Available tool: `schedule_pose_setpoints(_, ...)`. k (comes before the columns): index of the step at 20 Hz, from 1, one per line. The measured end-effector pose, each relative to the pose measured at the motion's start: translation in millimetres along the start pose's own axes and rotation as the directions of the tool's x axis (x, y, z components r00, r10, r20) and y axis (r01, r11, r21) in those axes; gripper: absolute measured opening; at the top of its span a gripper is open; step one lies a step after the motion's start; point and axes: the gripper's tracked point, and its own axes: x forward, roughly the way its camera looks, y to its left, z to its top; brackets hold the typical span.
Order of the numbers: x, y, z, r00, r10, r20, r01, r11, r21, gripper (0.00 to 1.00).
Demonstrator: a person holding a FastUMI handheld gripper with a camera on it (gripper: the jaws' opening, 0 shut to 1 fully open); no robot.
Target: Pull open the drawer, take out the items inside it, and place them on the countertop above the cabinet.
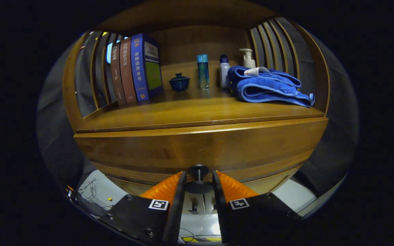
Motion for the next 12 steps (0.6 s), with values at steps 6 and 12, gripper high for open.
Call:
schedule_pose_setpoints(6,-4.5,-0.6,0.6,1.0,0.009,-0.03,-0.009,1.0,0.005,0.43)
schedule_pose_setpoints(12,-23.1,-0.3,-4.9,0.998,0.017,-0.052,-0.016,1.0,0.024,0.43)
